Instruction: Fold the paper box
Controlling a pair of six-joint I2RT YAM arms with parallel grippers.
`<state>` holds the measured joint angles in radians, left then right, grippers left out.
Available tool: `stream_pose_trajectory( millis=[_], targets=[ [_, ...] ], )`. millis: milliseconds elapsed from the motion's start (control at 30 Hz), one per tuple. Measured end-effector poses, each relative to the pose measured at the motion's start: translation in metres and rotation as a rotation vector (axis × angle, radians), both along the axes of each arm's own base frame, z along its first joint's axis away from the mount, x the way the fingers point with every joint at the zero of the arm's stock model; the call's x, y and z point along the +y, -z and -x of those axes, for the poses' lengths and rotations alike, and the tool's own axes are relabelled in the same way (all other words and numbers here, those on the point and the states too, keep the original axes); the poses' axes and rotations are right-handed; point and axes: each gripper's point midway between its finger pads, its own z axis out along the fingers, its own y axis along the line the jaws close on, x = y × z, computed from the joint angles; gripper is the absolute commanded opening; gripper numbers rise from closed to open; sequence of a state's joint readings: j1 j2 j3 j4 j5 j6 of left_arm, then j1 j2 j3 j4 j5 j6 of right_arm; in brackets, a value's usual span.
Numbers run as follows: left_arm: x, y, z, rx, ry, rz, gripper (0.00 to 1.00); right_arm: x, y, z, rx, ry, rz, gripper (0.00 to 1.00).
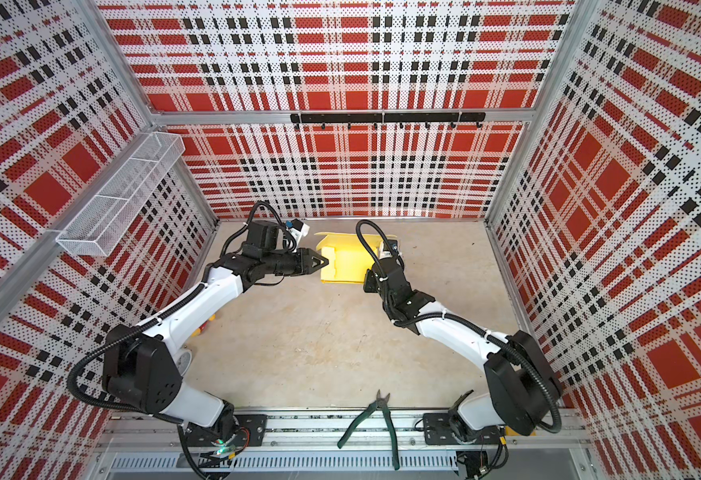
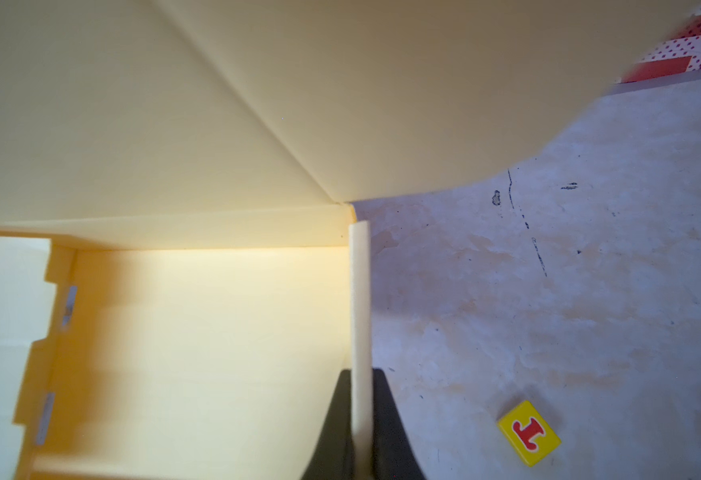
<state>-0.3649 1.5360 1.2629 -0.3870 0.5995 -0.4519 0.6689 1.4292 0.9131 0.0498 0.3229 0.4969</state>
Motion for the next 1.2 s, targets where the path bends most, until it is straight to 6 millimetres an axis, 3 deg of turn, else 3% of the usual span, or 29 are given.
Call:
stream_pose_trajectory(
  millis=[267, 533, 733, 900, 1067, 1200],
  targets=[
    [0.006, 0.008, -0.005, -0.027, -0.036, -0.073, 0.36, 0.011, -0.011, 0.007, -0.032, 0.074, 0.074, 0.0],
    [0.023, 0.009, -0.022, -0.073, -0.136, -0.2, 0.29, 0.03, -0.036, 0.009, -0.042, 0.211, 0.163, 0.0],
    [0.025, -0.001, -0.034, -0.122, -0.175, -0.296, 0.25, 0.033, -0.036, 0.007, -0.026, 0.306, 0.156, 0.0],
    [0.034, 0.008, -0.036, -0.135, -0.201, -0.39, 0.14, 0.04, -0.036, 0.008, -0.01, 0.332, 0.175, 0.0],
    [0.04, 0.013, -0.037, -0.133, -0.219, -0.432, 0.21, 0.047, -0.03, 0.008, 0.001, 0.34, 0.196, 0.0],
    [0.041, 0.015, -0.038, -0.14, -0.225, -0.452, 0.14, 0.049, -0.023, 0.006, 0.015, 0.351, 0.207, 0.0]
  ],
)
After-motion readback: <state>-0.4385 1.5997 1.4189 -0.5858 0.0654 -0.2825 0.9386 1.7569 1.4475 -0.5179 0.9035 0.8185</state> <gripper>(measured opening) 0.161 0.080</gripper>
